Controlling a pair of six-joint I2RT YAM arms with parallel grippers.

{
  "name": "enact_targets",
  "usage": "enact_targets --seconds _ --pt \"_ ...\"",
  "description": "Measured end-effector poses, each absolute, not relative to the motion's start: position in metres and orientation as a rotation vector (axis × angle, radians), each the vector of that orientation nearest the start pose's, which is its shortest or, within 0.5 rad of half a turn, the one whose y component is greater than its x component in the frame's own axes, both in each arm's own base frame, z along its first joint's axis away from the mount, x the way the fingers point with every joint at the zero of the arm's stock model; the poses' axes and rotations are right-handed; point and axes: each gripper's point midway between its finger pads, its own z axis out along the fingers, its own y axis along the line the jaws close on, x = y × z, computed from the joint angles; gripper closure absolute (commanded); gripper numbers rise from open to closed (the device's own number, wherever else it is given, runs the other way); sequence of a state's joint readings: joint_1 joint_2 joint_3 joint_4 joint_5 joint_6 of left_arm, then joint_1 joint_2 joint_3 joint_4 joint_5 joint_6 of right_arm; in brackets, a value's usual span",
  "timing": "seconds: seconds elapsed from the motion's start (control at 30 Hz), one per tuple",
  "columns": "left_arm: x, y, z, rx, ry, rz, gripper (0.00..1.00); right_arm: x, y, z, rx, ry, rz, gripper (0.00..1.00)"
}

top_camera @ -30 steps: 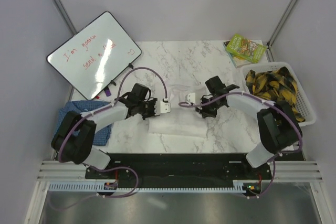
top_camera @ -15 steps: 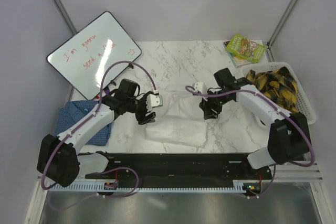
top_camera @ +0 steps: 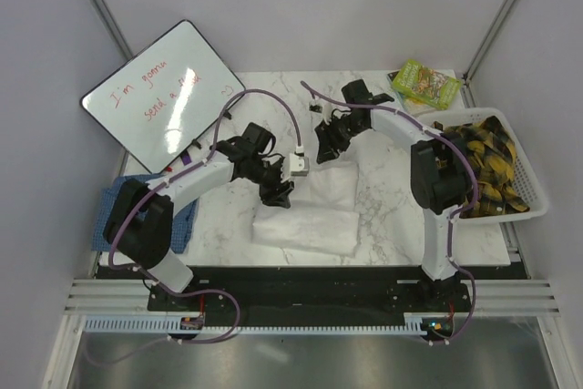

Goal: Fold and stack the long sleeve shirts
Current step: Fold the shirt

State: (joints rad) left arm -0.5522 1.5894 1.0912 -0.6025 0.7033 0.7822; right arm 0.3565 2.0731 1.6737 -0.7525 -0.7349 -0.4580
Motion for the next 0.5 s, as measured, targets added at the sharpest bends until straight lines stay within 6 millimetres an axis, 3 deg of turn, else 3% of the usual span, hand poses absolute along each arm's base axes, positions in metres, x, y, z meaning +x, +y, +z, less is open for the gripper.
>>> enact_targets --seconds 0.2,0.43,0.5 --pt "0.234 -0.258 0.077 1.771 1.819 -0.805 0.5 0.368 0.275 0.054 -1.255 2.317 0.98 0.49" --pt "0.191 -0.252 0.054 1.877 1.82 -0.843 0.52 0.332 0.286 0.027 -1.331 2.348 1.033 0.52" --pt "0.183 -0.247 0.054 1.88 1.821 -0.848 0.52 0.323 0.286 0.028 -1.346 2.337 1.043 0.52"
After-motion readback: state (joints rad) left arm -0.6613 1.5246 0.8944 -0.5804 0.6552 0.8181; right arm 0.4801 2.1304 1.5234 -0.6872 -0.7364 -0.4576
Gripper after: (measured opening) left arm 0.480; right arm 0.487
